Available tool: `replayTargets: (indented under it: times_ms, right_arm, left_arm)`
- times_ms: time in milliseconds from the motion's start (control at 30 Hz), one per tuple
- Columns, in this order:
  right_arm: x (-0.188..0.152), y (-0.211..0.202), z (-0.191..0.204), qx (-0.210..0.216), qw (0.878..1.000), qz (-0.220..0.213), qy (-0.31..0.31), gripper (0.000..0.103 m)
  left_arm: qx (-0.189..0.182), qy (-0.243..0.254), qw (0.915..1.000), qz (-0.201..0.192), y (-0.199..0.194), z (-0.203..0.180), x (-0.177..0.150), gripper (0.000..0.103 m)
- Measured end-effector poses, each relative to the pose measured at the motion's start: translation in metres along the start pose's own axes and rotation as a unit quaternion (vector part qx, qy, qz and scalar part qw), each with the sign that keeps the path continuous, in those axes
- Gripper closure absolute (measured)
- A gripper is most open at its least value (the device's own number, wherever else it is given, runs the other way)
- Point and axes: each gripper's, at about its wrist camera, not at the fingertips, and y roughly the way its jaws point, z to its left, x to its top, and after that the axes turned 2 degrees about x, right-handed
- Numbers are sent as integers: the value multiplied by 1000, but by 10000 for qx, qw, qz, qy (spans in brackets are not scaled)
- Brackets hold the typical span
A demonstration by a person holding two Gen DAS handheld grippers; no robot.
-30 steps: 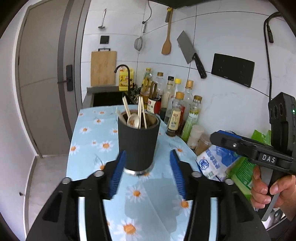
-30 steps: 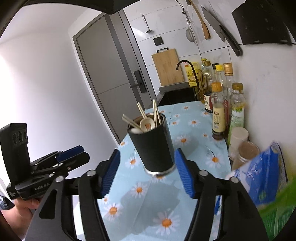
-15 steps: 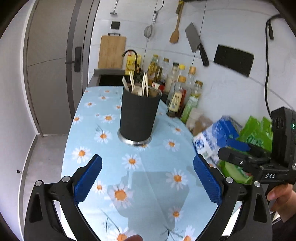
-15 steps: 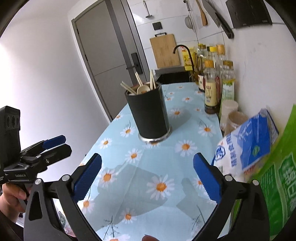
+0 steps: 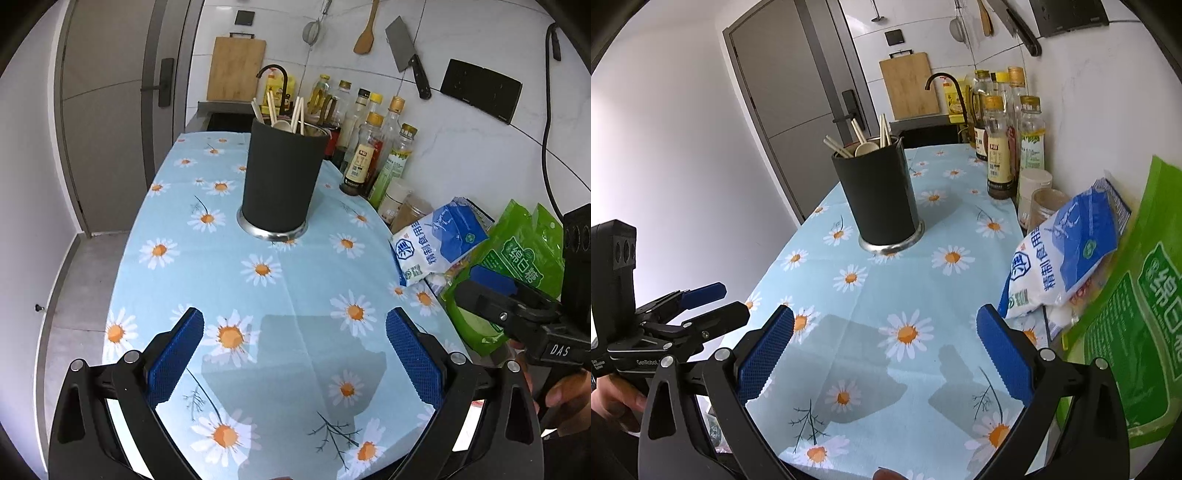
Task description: Organize utensils
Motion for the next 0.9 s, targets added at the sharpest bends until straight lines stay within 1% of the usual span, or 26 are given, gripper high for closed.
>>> replayTargets:
  times_ms: [267,500,900]
  right_arm:
    - [-3,6,-1,43,9999,90,46,5]
    - [-3,7,1,24,9999,94,-29,5]
    - [-1,9,-1,22,9999,114,-6,5]
  left_arm:
    - [144,146,9998,83,4,-10,-2,7]
    - [184,184,9995,153,8,-9,-1,7]
    - [110,159,9995,233,13,-10,0,7]
